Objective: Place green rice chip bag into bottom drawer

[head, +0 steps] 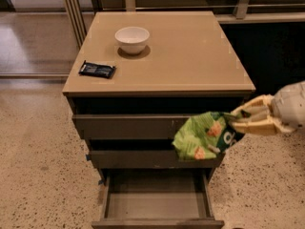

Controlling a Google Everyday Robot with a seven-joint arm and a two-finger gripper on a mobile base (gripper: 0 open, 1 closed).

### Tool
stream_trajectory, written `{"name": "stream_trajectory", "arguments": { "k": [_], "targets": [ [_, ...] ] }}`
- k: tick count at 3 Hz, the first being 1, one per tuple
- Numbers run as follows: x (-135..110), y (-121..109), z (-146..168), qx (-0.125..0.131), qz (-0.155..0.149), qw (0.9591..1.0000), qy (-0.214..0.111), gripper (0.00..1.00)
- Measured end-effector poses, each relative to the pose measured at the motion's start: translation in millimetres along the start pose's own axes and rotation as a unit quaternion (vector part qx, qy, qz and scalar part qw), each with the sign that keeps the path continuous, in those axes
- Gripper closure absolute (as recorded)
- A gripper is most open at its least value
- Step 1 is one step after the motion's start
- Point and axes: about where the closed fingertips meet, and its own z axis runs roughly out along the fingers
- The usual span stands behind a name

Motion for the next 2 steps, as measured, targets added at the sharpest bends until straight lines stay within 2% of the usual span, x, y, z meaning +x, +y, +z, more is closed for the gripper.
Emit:
{"name": "stream_trajectory", "arguments": {
  "k": [1,2],
  "targets": [
    [91.4,65.4,35.0,-0.050,0.056,0.9968,-0.027,1.00],
    [91.6,65.4,35.1,-0.050,0.056,0.9968,-0.027,1.00]
  ]
}}
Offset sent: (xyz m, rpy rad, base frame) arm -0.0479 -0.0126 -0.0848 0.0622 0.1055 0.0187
